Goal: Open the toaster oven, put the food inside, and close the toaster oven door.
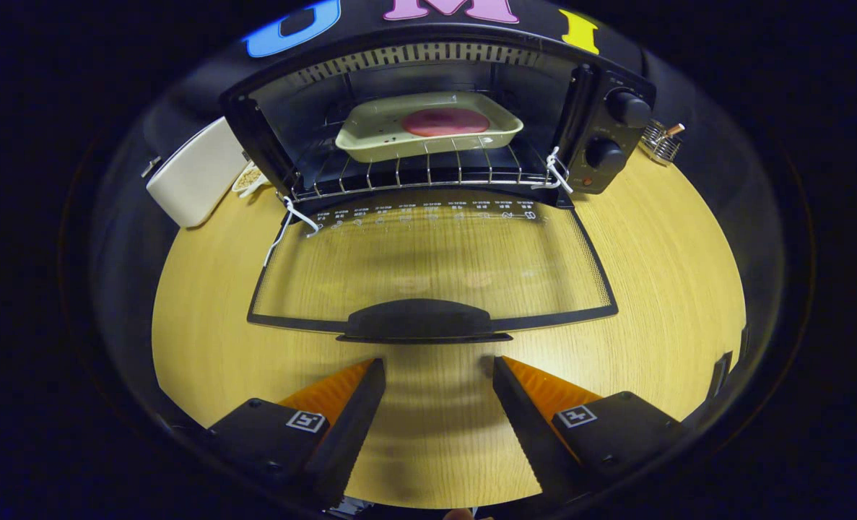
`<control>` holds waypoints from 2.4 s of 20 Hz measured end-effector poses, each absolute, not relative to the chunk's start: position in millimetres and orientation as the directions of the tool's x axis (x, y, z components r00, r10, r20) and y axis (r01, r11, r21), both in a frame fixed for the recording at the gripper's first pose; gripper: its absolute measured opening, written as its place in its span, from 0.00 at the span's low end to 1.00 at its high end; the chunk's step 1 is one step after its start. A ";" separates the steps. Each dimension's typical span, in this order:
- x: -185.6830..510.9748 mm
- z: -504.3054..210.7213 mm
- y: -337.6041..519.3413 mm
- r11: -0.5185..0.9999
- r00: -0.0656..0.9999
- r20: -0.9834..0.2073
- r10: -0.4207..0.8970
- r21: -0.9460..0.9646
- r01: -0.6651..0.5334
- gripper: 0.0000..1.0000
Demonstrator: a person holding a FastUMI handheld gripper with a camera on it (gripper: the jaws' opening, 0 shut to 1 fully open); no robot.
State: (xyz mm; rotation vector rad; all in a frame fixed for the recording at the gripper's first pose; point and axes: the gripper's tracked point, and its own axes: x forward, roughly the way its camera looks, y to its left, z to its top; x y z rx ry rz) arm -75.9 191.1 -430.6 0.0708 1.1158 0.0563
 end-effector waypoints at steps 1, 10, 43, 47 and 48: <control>-70.2 -430.4 190.5 0.998 0.453 -0.889 0.067 0.069 -0.013 0.99; -61.5 -423.5 188.4 1.000 0.531 -0.847 0.020 0.026 0.004 0.99; -29.8 -158.5 82.0 0.999 0.954 -0.297 0.047 -0.006 -0.052 0.98; -20.3 -118.4 24.3 1.000 0.976 -0.217 0.005 -0.010 -0.007 0.98; -19.0 -109.6 8.2 1.000 0.981 -0.196 -0.007 -0.017 0.004 0.98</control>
